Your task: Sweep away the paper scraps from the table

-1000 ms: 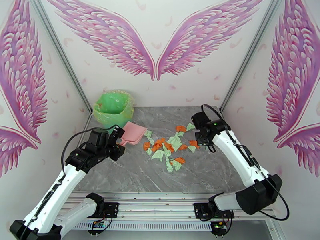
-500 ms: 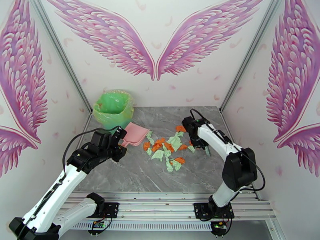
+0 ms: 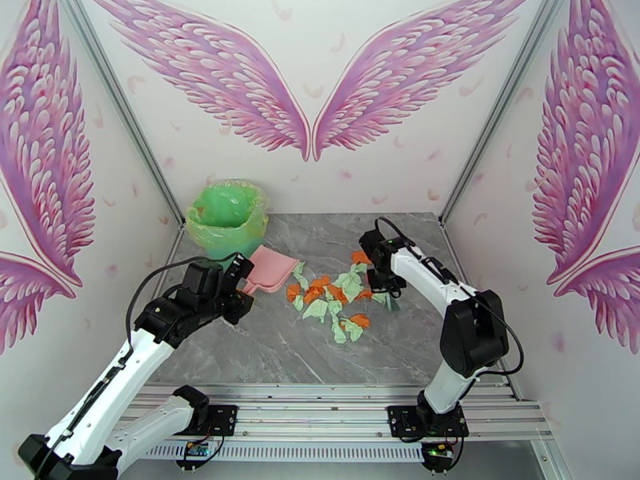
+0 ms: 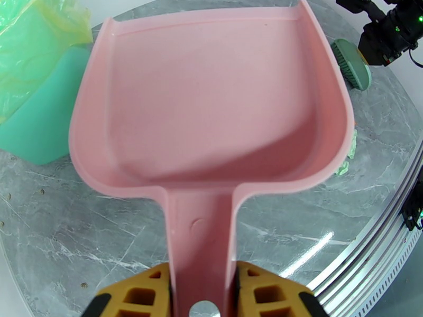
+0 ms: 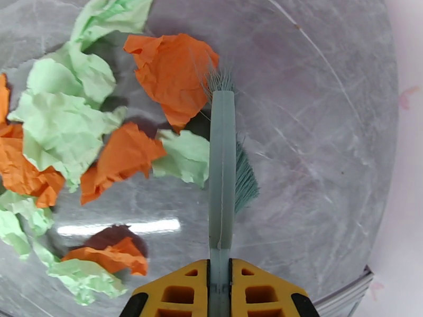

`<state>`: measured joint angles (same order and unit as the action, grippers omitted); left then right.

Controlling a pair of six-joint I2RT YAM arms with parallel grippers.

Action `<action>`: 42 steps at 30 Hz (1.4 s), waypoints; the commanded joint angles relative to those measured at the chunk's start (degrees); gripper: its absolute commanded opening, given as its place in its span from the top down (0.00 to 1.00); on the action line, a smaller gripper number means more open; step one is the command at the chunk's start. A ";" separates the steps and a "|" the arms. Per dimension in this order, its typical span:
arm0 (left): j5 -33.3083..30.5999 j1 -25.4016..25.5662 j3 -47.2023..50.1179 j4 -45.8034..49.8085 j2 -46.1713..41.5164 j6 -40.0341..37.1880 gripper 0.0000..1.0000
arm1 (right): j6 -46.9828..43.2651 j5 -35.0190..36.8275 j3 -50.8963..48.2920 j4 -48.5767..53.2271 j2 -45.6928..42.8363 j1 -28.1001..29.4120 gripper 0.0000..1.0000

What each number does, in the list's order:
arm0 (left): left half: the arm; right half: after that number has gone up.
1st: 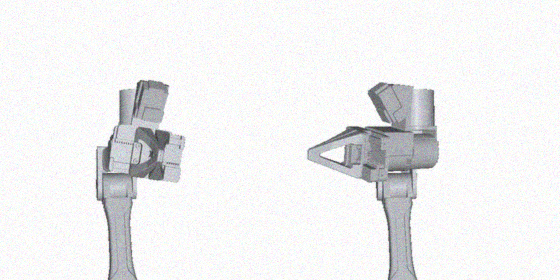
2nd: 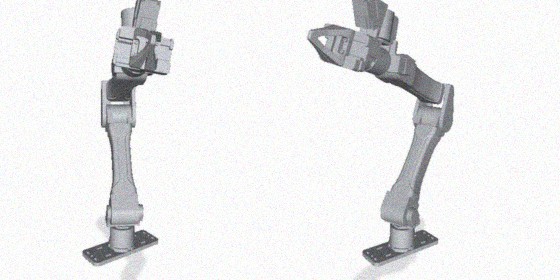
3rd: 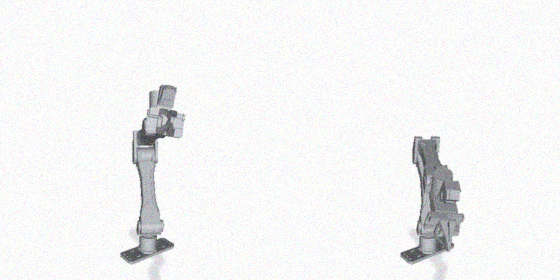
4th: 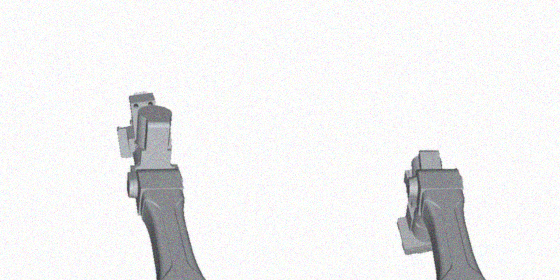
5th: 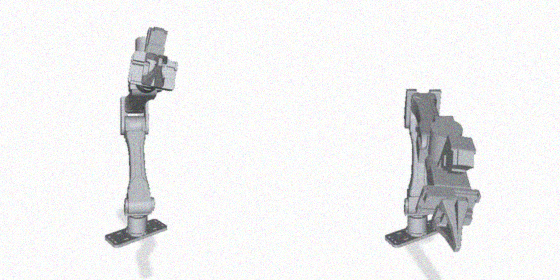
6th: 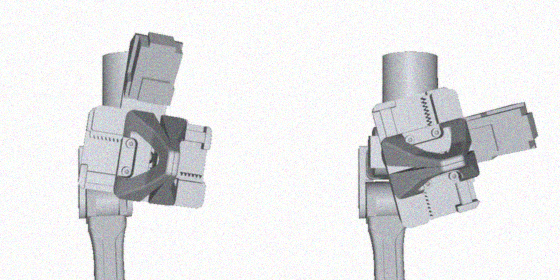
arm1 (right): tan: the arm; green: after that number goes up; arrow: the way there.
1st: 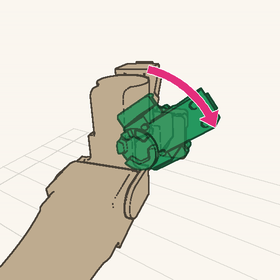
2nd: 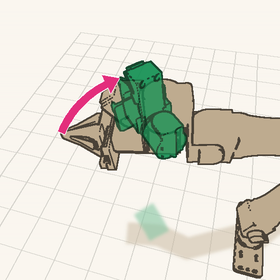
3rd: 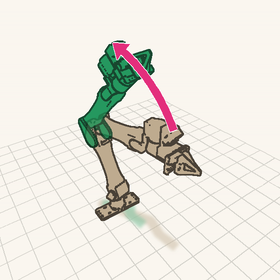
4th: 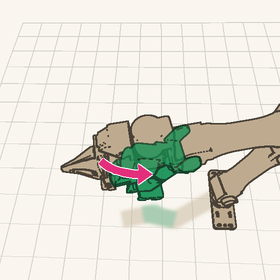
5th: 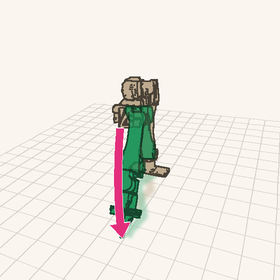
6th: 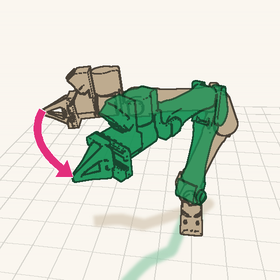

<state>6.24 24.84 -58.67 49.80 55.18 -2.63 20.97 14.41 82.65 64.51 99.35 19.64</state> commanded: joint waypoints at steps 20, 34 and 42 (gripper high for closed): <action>-0.24 0.36 1.03 -0.01 0.73 -0.44 1.00 | -3.18 -18.57 -11.22 4.82 -33.27 4.80 1.00; -1.45 0.47 1.36 -0.14 0.32 0.00 1.00 | 8.52 -15.42 -26.01 -2.22 -36.51 18.76 1.00; -1.56 0.42 1.63 -0.06 0.52 0.00 1.00 | 8.67 -11.65 -24.63 -8.56 -29.33 18.95 1.00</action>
<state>5.06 25.12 -57.95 49.82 55.83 -2.76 28.73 -0.19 56.55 60.16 68.07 38.06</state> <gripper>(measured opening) 0.284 0.129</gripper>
